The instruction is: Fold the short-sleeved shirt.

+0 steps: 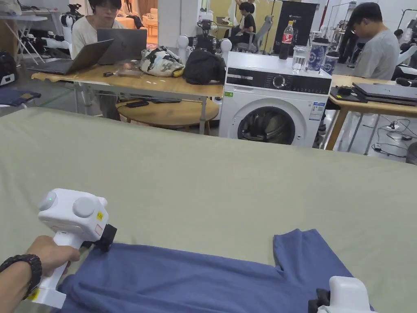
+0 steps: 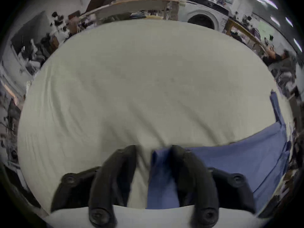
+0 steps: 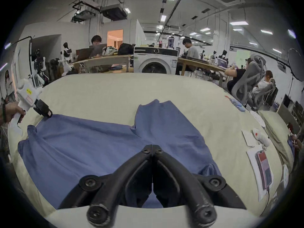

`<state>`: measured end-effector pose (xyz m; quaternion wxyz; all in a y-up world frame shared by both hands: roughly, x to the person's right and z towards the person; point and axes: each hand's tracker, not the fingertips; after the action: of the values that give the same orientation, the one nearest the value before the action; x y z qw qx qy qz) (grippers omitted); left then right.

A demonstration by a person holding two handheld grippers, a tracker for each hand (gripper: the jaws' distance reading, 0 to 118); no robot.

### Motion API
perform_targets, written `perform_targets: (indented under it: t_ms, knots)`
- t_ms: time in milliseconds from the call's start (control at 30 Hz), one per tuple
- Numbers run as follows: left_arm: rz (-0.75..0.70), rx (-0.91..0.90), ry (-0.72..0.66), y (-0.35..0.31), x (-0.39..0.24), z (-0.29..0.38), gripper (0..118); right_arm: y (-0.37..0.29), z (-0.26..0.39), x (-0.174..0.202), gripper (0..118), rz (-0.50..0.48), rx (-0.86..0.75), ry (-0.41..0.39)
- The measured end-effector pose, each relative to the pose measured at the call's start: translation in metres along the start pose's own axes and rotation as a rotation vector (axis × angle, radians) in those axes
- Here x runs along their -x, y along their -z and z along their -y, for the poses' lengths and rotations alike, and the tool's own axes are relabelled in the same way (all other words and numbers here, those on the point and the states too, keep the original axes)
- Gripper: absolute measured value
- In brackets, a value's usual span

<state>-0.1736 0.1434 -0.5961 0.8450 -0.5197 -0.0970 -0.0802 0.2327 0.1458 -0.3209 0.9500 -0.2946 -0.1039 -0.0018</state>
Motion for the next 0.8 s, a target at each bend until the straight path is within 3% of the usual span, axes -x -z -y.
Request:
perform_targets:
  t_ms: [33,67,133,267,300,367,400,533,667,733,800]
  knots:
    - [-0.001,-0.005,0.016,-0.001,-0.006,0.001,3,0.001,-0.003,-0.004,0,-0.003,0.008,0.009]
    - [0.018,-0.009,0.013,-0.001,-0.011,0.002,0,0.004,-0.009,-0.008,0,-0.003,0.017,0.025]
    - [0.012,-0.023,0.003,0.001,-0.007,0.002,0,0.012,-0.025,-0.019,0,-0.015,0.047,0.05]
    - [0.051,-0.076,-0.051,-0.013,0.007,0.009,0,0.05,-0.066,-0.044,0,0.008,0.125,0.021]
    - [0.055,-0.09,-0.056,-0.017,0.008,0.012,0,0.062,-0.077,-0.051,13,0.024,0.138,0.024]
    - [0.054,-0.114,-0.052,-0.026,0.006,0.015,0,0.093,-0.097,-0.066,51,0.046,0.21,-0.004]
    - [0.054,-0.129,-0.048,-0.029,0.009,0.016,0,0.11,-0.105,-0.073,63,0.062,0.242,-0.011]
    - [0.092,-0.178,-0.103,-0.04,0.015,0.022,0,0.173,-0.112,-0.1,62,0.034,0.359,0.007]
    - [0.086,-0.196,-0.111,-0.046,0.014,0.028,0,0.2,-0.096,-0.109,62,0.016,0.474,-0.006]
    - [0.082,-0.196,-0.11,-0.048,0.013,0.03,0,0.213,-0.087,-0.113,62,-0.004,0.539,0.028]
    - [0.084,-0.193,-0.111,-0.049,0.015,0.03,0,0.199,-0.09,-0.113,58,-0.01,0.489,0.045]
